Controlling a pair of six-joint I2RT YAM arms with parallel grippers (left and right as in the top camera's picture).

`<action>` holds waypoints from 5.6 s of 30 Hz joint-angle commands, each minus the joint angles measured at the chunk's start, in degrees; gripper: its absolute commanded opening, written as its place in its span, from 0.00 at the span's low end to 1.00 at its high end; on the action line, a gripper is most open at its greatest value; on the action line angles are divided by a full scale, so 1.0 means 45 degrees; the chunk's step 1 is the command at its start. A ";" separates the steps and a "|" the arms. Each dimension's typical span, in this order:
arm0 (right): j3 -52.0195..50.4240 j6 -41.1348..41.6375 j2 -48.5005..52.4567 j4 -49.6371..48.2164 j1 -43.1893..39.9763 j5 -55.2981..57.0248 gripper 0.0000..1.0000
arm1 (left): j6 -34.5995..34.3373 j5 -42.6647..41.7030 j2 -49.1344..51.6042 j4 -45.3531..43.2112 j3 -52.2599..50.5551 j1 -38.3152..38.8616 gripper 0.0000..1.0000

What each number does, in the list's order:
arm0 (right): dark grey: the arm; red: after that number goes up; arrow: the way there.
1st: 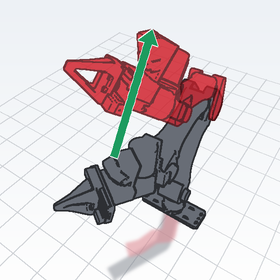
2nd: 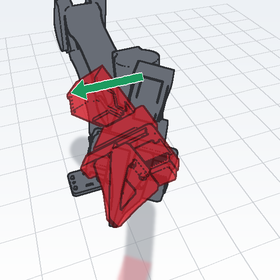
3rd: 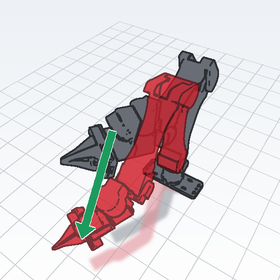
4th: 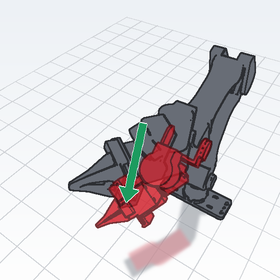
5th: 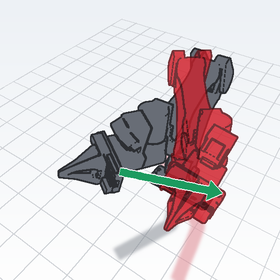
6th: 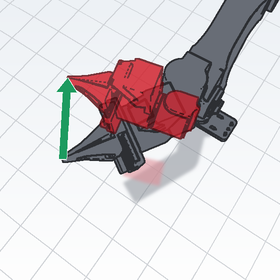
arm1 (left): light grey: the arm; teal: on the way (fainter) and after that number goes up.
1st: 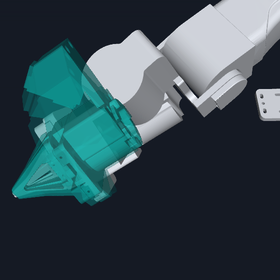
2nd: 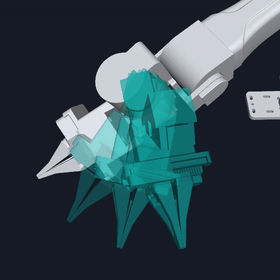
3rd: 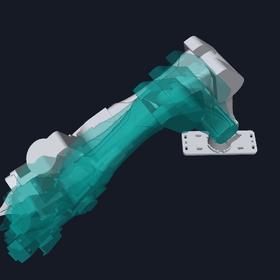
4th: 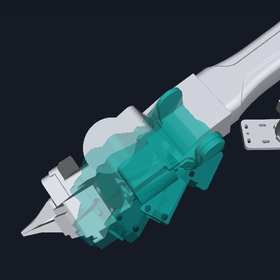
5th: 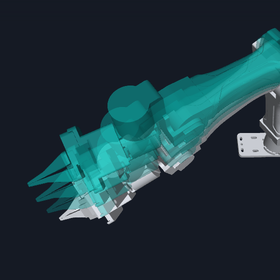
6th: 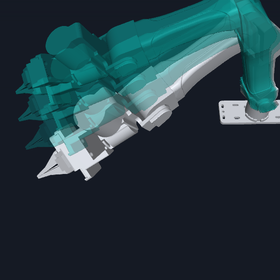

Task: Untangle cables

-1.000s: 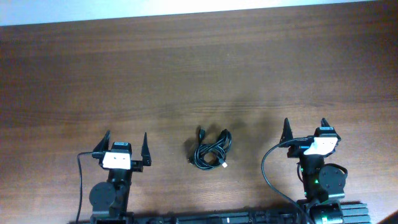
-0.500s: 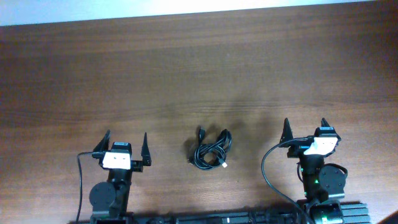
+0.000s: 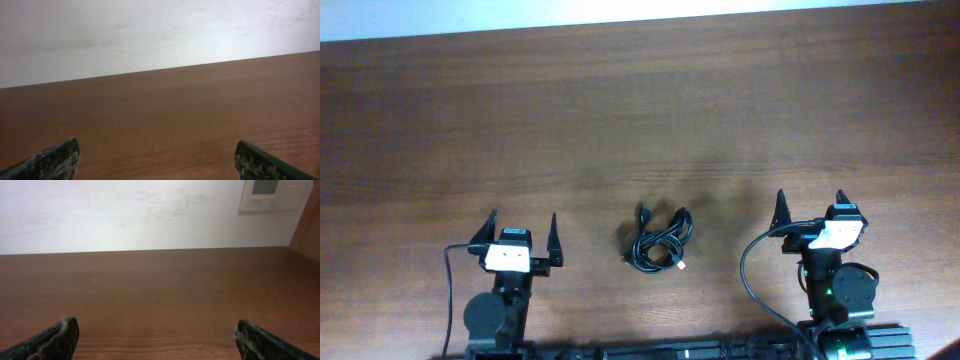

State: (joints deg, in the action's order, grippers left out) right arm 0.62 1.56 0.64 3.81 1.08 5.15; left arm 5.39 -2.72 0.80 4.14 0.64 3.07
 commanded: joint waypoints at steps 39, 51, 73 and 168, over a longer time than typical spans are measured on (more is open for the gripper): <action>-0.0068 0.0097 0.0010 0.0073 -0.0087 0.0151 0.99 | 0.0457 -0.2443 0.5668 0.5717 0.9870 0.0044 0.99; -0.0068 0.0097 0.0010 0.0073 -0.0087 0.0151 0.99 | 0.1117 -0.4614 1.1336 0.9500 1.3153 0.0068 0.99; -0.0068 0.0102 0.0010 0.0073 -0.0087 0.0151 0.99 | 0.2152 -0.5110 1.4217 0.9636 1.3153 0.1486 0.99; 1.2818 -0.0544 1.0686 1.0812 -0.0087 -0.6640 0.99 | 0.2166 -0.5100 1.8083 0.3823 1.6631 0.6615 0.00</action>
State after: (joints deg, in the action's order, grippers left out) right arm 57.21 7.97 47.97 53.15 1.08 -16.25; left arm 15.25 -25.23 86.87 22.63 73.84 33.34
